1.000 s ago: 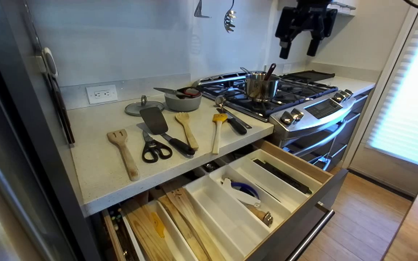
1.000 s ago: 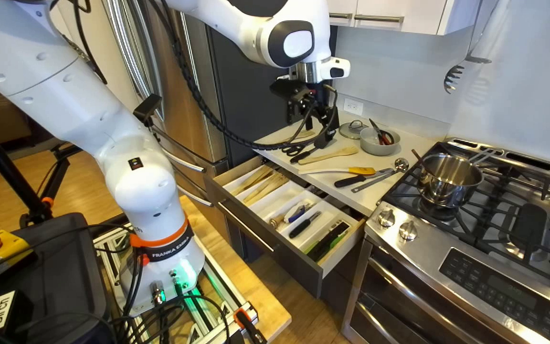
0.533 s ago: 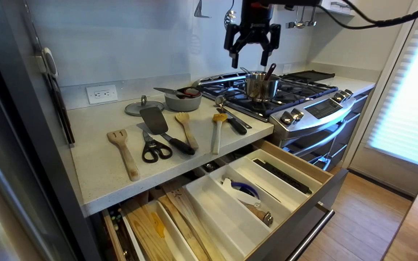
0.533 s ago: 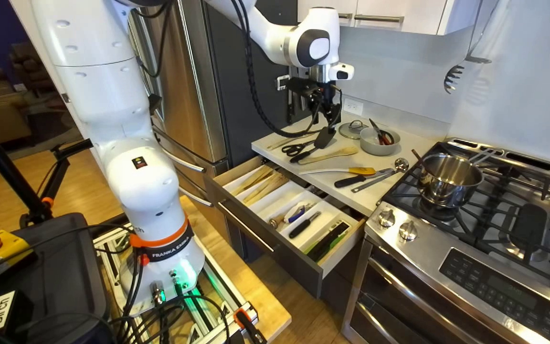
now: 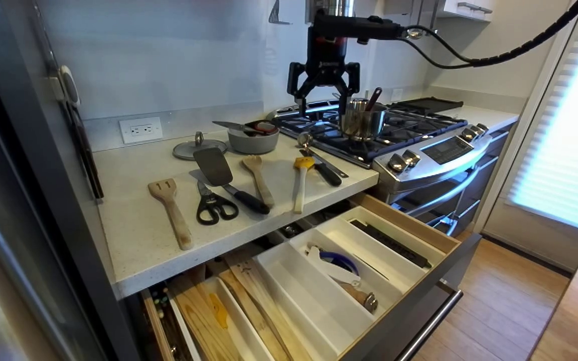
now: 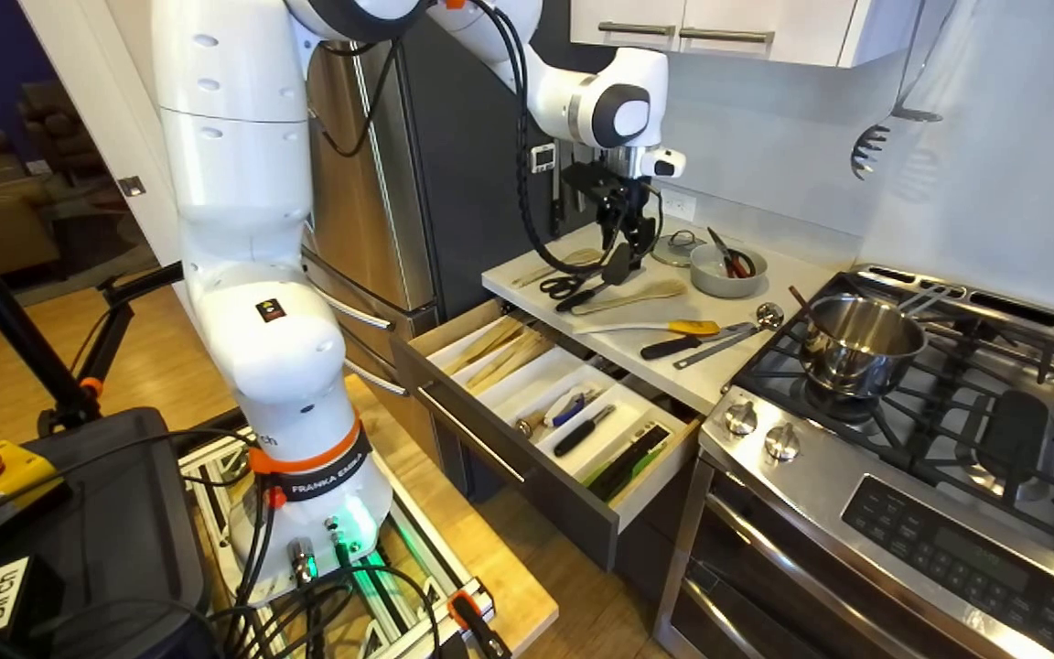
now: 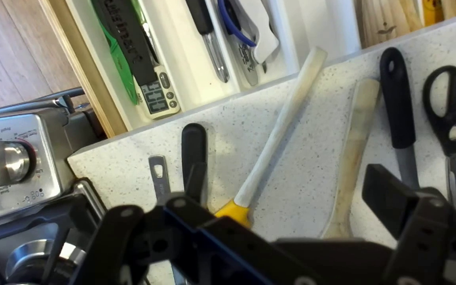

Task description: Pick up the yellow and white spatula and put it in the silver pot

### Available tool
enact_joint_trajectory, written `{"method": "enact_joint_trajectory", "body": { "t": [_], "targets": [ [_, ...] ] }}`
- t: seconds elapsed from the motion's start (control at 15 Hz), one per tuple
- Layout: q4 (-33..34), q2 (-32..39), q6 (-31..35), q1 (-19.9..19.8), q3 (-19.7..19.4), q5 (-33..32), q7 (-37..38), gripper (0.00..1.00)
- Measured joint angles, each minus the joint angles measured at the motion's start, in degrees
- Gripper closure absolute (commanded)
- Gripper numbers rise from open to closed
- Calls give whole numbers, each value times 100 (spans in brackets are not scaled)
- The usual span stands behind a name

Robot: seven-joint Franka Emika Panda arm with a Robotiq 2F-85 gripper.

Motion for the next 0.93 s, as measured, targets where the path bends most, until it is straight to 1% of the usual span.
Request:
{"method": "enact_joint_trajectory", "body": {
  "t": [0.13,0.27,0.33,0.4,0.53,0.6,0.67,0.8,0.87,0.93],
  "targets": [
    [-57,102,427,65,-6,152,359,0],
    [-46,421,839,148,-8,407,625,0],
    [-13,617,977,183,-16,466,755,3],
    [19,792,1067,212,-34,508,886,10],
    [124,1068,1075,252,-115,564,1094,21],
    [197,1186,1039,270,-174,565,1172,29],
    [296,1305,984,286,-227,565,1214,35],
    [567,1577,847,305,-294,565,1254,39],
    [743,1737,733,319,-326,565,1273,37],
    [928,1907,632,332,-353,564,1275,38]
  ]
}}
